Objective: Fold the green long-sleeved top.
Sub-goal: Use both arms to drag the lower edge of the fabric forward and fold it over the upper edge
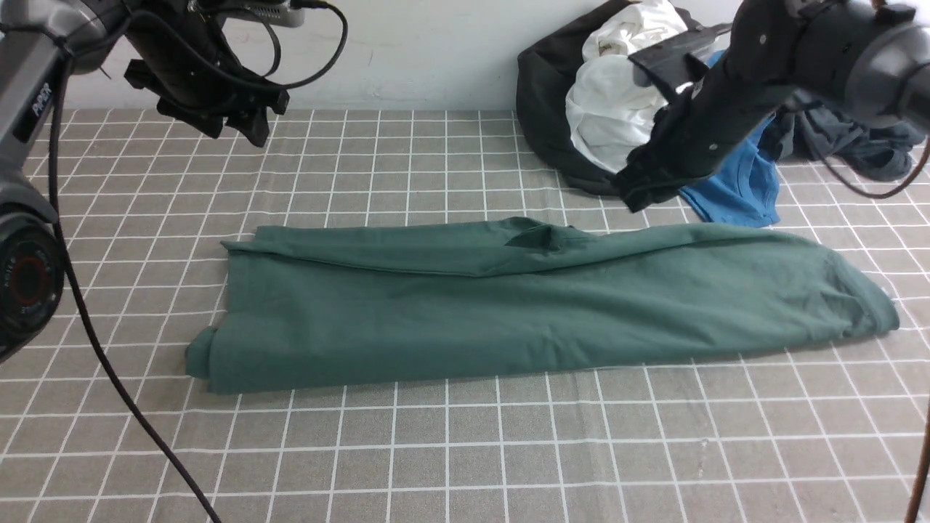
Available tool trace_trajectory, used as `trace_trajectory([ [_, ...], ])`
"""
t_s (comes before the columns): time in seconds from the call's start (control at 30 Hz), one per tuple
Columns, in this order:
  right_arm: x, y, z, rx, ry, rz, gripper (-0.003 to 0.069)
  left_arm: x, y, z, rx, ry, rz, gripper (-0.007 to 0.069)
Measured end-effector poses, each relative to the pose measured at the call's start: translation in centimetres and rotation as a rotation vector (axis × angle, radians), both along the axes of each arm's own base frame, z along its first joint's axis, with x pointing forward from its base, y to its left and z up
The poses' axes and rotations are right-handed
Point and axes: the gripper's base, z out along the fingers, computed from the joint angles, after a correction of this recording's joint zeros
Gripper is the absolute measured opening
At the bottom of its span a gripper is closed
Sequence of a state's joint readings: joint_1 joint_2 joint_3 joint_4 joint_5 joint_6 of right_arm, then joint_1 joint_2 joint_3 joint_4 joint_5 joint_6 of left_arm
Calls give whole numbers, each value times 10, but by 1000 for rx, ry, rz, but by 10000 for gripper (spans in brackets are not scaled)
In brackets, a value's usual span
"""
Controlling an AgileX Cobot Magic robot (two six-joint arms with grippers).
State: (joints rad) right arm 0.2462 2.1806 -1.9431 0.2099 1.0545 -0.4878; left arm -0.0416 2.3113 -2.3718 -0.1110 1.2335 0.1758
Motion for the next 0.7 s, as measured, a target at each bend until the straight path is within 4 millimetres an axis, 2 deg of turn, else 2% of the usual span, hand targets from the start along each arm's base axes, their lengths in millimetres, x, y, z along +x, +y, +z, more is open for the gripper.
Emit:
trace_trajectory([
  [0.03,-2,6,-6,29,21,43,173,-5,-1,3,-14,10,-7,344],
  [0.07,-5,19,-19,85,53,130,95,-17,-5,6,-31,36,-39,304],
  [0.13,-8,35,-38,137,82,222,29,-33,-9,12,-39,63,-90,253],
  [0.23,-7,58,-73,145,68,333,-7,-70,-17,37,-76,61,-175,156],
  [0.3,-1,65,-90,125,8,350,-11,-93,-19,56,-90,34,-210,104],
  [0.33,0,66,-93,122,4,350,-11,-98,-19,61,-93,27,-213,92],
  [0.43,21,66,-94,123,-203,220,-13,-145,-18,98,-94,-43,-232,13],
  [0.5,29,63,-91,146,-268,134,-13,-159,-17,104,-93,-51,-233,3],
  [0.53,38,58,-85,204,-339,-5,-13,-184,-15,116,-90,-76,-236,-6],
  [0.57,39,58,-84,213,-345,-19,-13,-186,-15,117,-88,-78,-237,-7],
  [0.6,45,53,-80,261,-374,-111,-13,-208,-13,124,-78,-98,-237,-8],
  [0.63,48,49,-76,288,-375,-152,-13,-227,-11,130,-65,-119,-236,-8],
  [0.67,48,49,-76,293,-369,-157,-13,-230,-10,128,-60,-114,-234,-8],
  [0.7,48,48,-75,294,-353,-159,-13,-243,-8,129,-46,-121,-232,-8],
])
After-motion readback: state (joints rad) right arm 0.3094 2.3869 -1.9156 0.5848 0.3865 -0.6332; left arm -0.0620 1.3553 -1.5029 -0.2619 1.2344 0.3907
